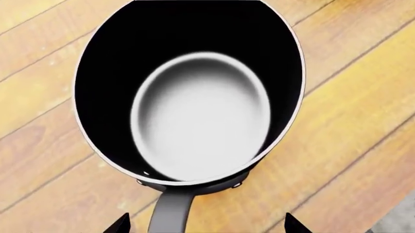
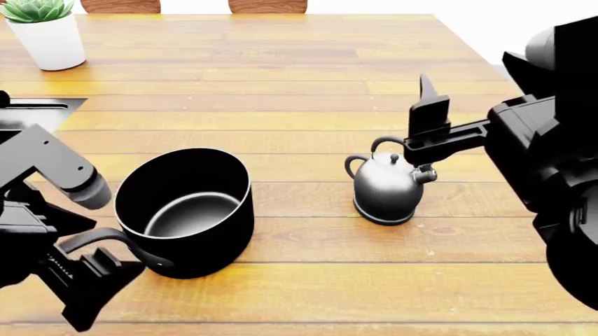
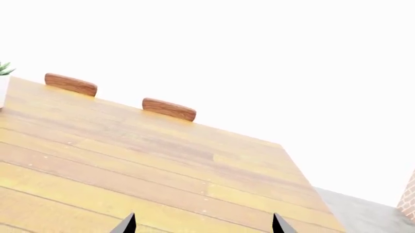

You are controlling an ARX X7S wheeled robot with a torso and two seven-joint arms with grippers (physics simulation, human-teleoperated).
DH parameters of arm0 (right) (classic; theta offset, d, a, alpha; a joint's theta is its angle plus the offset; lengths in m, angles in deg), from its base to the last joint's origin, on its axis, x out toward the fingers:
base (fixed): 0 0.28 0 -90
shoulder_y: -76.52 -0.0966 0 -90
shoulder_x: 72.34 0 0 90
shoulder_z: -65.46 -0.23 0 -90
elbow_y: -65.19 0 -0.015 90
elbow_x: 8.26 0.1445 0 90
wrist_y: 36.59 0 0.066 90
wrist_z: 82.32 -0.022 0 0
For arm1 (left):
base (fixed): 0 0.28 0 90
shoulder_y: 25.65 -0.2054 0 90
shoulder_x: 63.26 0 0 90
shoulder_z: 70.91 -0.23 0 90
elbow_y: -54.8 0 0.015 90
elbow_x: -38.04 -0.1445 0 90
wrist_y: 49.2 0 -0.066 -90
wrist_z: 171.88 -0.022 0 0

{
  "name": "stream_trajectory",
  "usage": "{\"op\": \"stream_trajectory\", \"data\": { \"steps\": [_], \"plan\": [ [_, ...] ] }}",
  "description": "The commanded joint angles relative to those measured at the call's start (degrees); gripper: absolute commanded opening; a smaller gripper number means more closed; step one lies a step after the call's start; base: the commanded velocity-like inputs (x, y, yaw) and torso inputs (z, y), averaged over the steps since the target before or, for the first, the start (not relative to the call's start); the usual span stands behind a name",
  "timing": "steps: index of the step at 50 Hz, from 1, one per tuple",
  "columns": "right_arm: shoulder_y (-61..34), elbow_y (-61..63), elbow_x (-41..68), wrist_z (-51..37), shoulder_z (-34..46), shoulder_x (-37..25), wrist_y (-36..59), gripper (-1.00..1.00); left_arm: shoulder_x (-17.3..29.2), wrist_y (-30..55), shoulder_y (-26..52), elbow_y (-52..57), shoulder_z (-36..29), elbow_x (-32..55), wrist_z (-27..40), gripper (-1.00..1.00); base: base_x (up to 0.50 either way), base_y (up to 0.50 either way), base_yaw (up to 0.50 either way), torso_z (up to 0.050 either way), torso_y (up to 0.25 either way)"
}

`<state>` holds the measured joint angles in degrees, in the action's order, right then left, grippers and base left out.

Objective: Pick the teapot and pot and place them in the sink. Then turn on the water.

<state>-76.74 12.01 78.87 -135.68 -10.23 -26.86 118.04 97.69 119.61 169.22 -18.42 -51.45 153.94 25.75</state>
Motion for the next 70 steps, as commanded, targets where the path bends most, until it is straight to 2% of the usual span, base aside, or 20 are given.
{"op": "stream_trajectory", "data": {
  "steps": [1, 14, 15, 33, 39, 49, 61, 70],
  "plan": [
    [0.3, -0.1, -0.7, 0.4, 0.6, 0.2, -0.3, 1.00, 0.8, -1.5, -1.9, 0.9, -0.3, -1.3, -0.9, 1.00, 0.00, 0.00, 0.00, 0.000, 0.000],
    [0.7, -0.1, -1.0, 0.5, 0.8, 0.1, -0.7, 1.00, 0.9, -2.4, -3.3, 1.0, -0.7, -3.1, -1.5, 1.00, 0.00, 0.00, 0.00, 0.000, 0.000],
    [0.7, -0.1, -1.0, 0.5, 0.8, 0.2, -0.7, 1.00, 1.0, -2.5, -3.4, 1.1, -0.7, -3.3, -1.6, -1.00, 0.00, 0.00, 0.00, 0.000, 0.000],
    [0.9, -0.1, -1.2, 0.6, 1.2, 0.2, -1.1, 1.00, 1.8, -4.7, -4.1, 2.1, 0.0, -4.9, -2.1, -1.00, 0.00, 0.00, 0.00, 0.000, 0.000],
    [1.0, -0.1, -1.3, 0.6, 1.3, 0.1, -1.3, 1.00, 3.0, -12.6, -4.8, 4.3, 3.6, -7.2, -7.2, -1.00, 0.00, 0.00, 0.00, 0.000, 0.000],
    [0.5, 0.2, -0.4, -0.1, 1.3, -0.1, -1.4, 1.00, 4.2, -22.2, -7.1, 5.8, 5.7, -9.3, -7.6, -1.00, 0.00, 0.00, 0.00, 0.000, 0.001],
    [-0.9, 0.3, 1.5, -1.7, 1.4, -0.5, -1.1, 1.00, 5.5, -27.3, -7.8, 6.7, 7.3, -10.3, -7.9, -1.00, 0.00, 0.00, 0.00, 0.000, 0.002],
    [-3.4, 0.0, 4.3, -3.6, 1.1, -1.7, -0.4, 1.00, 4.3, -26.7, -4.7, 7.5, 9.5, -9.5, -6.6, -1.00, 0.00, 0.00, 0.00, 0.000, 0.002]
  ]
}}
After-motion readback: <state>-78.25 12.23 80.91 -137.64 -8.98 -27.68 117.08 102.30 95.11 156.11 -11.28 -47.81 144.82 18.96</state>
